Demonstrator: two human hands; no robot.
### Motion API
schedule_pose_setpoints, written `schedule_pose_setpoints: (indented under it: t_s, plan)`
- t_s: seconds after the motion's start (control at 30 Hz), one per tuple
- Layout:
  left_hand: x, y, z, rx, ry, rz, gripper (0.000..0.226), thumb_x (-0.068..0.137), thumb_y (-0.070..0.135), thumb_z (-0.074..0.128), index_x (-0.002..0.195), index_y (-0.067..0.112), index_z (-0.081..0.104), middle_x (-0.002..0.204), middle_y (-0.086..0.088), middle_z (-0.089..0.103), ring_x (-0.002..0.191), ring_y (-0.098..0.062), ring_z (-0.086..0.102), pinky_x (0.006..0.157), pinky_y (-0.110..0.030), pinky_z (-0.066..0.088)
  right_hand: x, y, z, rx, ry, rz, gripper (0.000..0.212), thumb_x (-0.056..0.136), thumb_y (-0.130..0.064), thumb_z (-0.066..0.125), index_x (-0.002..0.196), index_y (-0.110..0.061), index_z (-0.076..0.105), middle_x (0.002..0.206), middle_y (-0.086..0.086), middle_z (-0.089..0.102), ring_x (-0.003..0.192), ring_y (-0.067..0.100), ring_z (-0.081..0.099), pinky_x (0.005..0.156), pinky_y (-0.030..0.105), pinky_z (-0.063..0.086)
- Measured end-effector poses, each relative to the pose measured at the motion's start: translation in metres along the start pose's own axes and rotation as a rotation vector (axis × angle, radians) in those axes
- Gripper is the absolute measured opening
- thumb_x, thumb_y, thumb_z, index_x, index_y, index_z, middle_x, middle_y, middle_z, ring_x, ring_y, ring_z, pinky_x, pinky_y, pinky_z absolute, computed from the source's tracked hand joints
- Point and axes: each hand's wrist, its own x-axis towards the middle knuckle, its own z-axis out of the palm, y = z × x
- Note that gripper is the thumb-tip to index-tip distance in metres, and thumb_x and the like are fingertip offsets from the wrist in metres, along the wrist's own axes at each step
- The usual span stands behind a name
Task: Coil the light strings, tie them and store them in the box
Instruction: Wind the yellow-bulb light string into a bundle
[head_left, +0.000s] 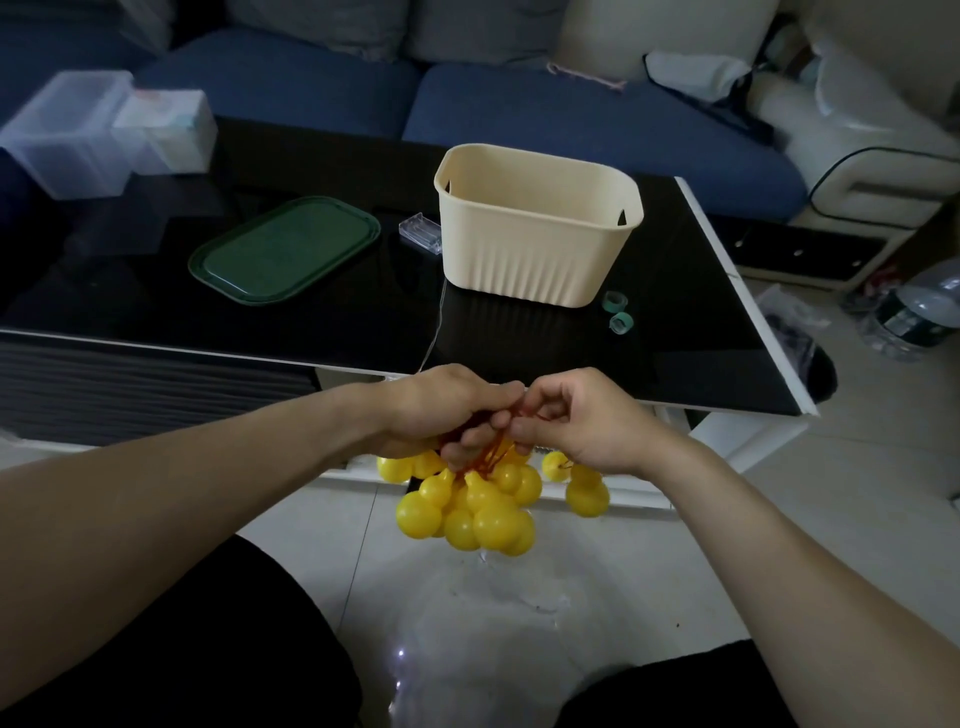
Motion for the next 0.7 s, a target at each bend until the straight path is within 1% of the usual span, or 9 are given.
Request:
schedule_pose_setpoints:
  t_s: [0.1, 0.2, 0.27, 0.33, 0.4, 0.47, 0.53, 0.63, 0.7]
  plan:
    - [-0.0040, 0.0040, -0.0021, -0.009, -0.072, -0.021, 0.041, 0.098, 0.041, 0.047, 0.070, 0.012, 0.053, 0.051, 0.000, 0.028, 0.044, -0.013, 0.026, 0.048, -0.027, 0.027, -0.0006, 0.0004, 0.0000, -0.012, 0.039, 0.015, 0.018, 0.080, -0.037, 0.081, 0.081, -0.021, 0.072, 0.076, 0.000, 0.077, 0.077, 0.024, 0.074, 0.075, 0.042, 0.057]
    - [-0.0057, 0.0059, -0.0044, -0.005, -0.118, 0.009, 0.034, 0.094, 0.035, 0.054, 0.073, 0.010, 0.061, 0.050, 0.001, 0.025, 0.043, -0.013, 0.030, 0.050, -0.027, 0.031, -0.0015, -0.0018, 0.0006, 0.002, 0.048, 0.038, 0.033, 0.070, -0.055, 0.076, 0.078, -0.023, 0.073, 0.073, 0.000, 0.076, 0.066, 0.015, 0.067, 0.065, 0.035, 0.051]
    - [-0.0041, 0.0042, -0.0041, -0.065, -0.130, 0.008, 0.043, 0.101, 0.028, 0.046, 0.067, 0.013, 0.069, 0.048, 0.001, 0.033, 0.044, -0.016, 0.046, 0.058, -0.031, 0.042, -0.0013, -0.0021, 0.0006, 0.001, 0.023, 0.056, 0.032, 0.079, -0.050, 0.075, 0.076, -0.019, 0.073, 0.070, 0.000, 0.075, 0.059, 0.015, 0.060, 0.060, 0.033, 0.047]
    - [-0.0037, 0.0026, -0.0053, -0.163, -0.160, 0.006, 0.056, 0.104, 0.023, 0.038, 0.061, 0.015, 0.073, 0.053, -0.002, 0.051, 0.062, -0.020, 0.067, 0.074, -0.034, 0.055, -0.0017, -0.0037, 0.0005, -0.004, -0.007, 0.095, 0.033, 0.092, -0.042, 0.068, 0.076, -0.013, 0.072, 0.063, -0.001, 0.071, 0.051, 0.012, 0.051, 0.051, 0.027, 0.042]
    - [-0.0027, 0.0027, -0.0071, -0.284, -0.185, 0.017, 0.053, 0.102, 0.022, 0.038, 0.063, 0.013, 0.073, 0.064, -0.008, 0.060, 0.078, -0.024, 0.073, 0.081, -0.037, 0.059, -0.0018, -0.0027, 0.0005, -0.036, -0.018, 0.121, 0.040, 0.097, -0.042, 0.061, 0.074, -0.011, 0.070, 0.056, -0.005, 0.066, 0.049, 0.010, 0.053, 0.051, 0.023, 0.043]
    - [-0.0021, 0.0022, -0.0091, -0.352, -0.173, 0.023, 0.046, 0.102, 0.022, 0.038, 0.070, 0.009, 0.069, 0.066, -0.010, 0.062, 0.078, -0.025, 0.072, 0.078, -0.036, 0.059, -0.0010, -0.0021, -0.0002, -0.041, 0.014, 0.113, 0.040, 0.097, -0.044, 0.060, 0.072, -0.014, 0.068, 0.056, -0.005, 0.066, 0.054, 0.013, 0.057, 0.055, 0.025, 0.046]
    - [-0.0018, 0.0016, -0.0098, -0.372, -0.125, 0.030, 0.037, 0.102, 0.022, 0.038, 0.077, 0.006, 0.060, 0.065, -0.008, 0.061, 0.069, -0.024, 0.070, 0.075, -0.035, 0.057, 0.0008, -0.0014, -0.0010, 0.008, 0.064, 0.079, 0.029, 0.094, -0.039, 0.066, 0.075, -0.017, 0.069, 0.061, -0.002, 0.069, 0.058, 0.017, 0.058, 0.058, 0.032, 0.046]
    - [0.0010, 0.0007, -0.0082, -0.429, -0.038, 0.008, 0.033, 0.102, 0.021, 0.040, 0.082, 0.006, 0.062, 0.064, -0.006, 0.060, 0.053, -0.016, 0.058, 0.056, -0.024, 0.049, 0.0042, 0.0021, 0.0012, 0.007, 0.119, -0.014, 0.014, 0.090, -0.024, 0.074, 0.077, -0.022, 0.069, 0.060, -0.009, 0.067, 0.058, 0.005, 0.059, 0.057, 0.024, 0.047]
    - [0.0029, 0.0009, -0.0093, -0.445, 0.006, 0.009, 0.033, 0.101, 0.022, 0.040, 0.083, 0.005, 0.062, 0.063, -0.003, 0.056, 0.042, -0.010, 0.043, 0.044, -0.018, 0.035, 0.0069, 0.0042, 0.0046, -0.013, 0.144, -0.069, 0.013, 0.088, -0.018, 0.078, 0.079, -0.024, 0.070, 0.063, -0.007, 0.067, 0.061, 0.004, 0.058, 0.059, 0.025, 0.049]
